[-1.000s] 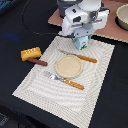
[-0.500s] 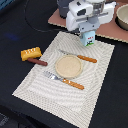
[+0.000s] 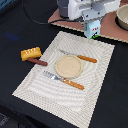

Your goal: Interact with the objects in diverse but meaningful ways.

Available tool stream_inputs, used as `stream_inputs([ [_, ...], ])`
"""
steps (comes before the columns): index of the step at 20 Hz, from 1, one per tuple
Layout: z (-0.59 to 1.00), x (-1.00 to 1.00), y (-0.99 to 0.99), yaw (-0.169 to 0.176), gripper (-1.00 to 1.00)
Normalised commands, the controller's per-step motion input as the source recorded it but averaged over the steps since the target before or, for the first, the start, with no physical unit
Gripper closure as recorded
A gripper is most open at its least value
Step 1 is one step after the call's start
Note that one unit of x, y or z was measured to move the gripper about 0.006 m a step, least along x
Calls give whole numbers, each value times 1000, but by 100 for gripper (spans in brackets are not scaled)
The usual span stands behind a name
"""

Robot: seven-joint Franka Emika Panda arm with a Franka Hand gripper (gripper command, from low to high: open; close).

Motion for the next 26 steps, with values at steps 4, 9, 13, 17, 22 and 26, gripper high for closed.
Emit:
stream_inputs([
  [4, 191, -70, -1000, 0, 100],
  [9, 10, -169, -1000, 0, 100],
  [13, 0, -182, -1000, 0, 100],
  [17, 0, -154, -1000, 0, 100],
  [22, 0, -18, -1000, 0, 100],
  [26, 0, 19, -1000, 0, 100],
])
